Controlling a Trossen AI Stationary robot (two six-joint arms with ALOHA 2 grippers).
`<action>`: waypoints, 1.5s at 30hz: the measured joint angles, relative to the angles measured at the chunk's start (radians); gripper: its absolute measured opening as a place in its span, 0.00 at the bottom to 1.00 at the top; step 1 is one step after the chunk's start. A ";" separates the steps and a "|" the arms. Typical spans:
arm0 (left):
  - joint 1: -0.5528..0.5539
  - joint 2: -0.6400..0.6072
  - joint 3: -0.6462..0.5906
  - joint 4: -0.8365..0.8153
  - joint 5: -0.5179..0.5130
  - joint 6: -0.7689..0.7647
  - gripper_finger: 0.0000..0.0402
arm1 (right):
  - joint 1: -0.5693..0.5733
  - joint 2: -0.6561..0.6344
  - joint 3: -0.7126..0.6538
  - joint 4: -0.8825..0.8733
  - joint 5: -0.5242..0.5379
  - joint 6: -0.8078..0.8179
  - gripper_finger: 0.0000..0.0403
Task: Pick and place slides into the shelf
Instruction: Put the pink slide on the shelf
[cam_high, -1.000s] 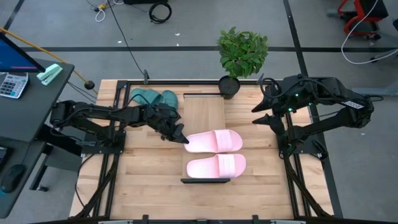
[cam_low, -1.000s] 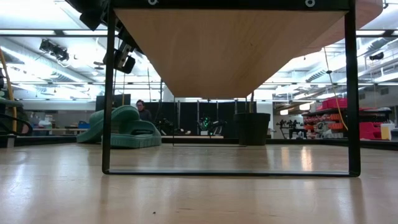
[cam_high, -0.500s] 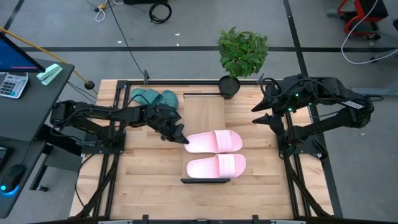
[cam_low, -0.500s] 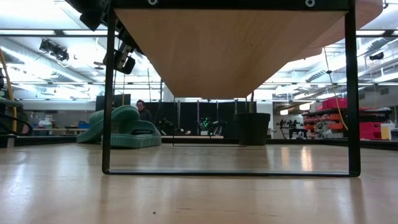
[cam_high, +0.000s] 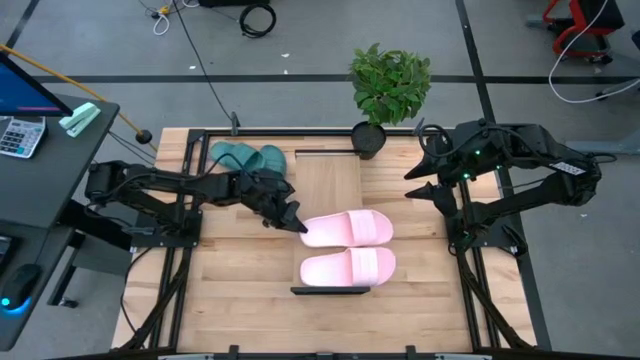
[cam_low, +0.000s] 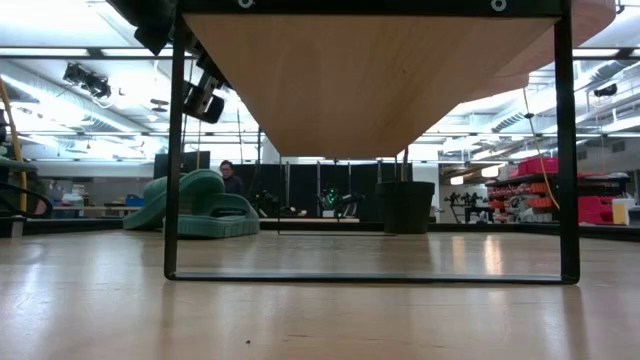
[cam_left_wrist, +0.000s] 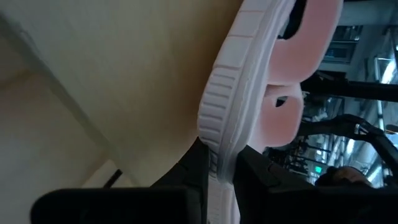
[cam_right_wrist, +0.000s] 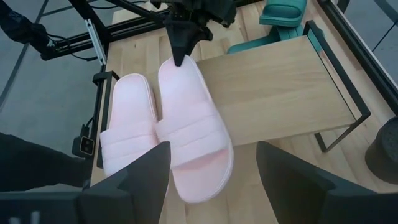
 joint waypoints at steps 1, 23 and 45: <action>-0.005 0.008 0.000 0.023 0.002 -0.010 0.13 | 0.000 0.000 0.000 0.001 0.000 0.000 0.61; -0.009 0.009 0.000 0.028 0.039 -0.067 0.13 | 0.000 0.000 0.000 0.000 -0.001 -0.003 0.61; 0.020 -0.019 0.000 0.004 0.053 -0.057 0.13 | 0.000 0.000 0.000 0.001 0.010 0.000 0.61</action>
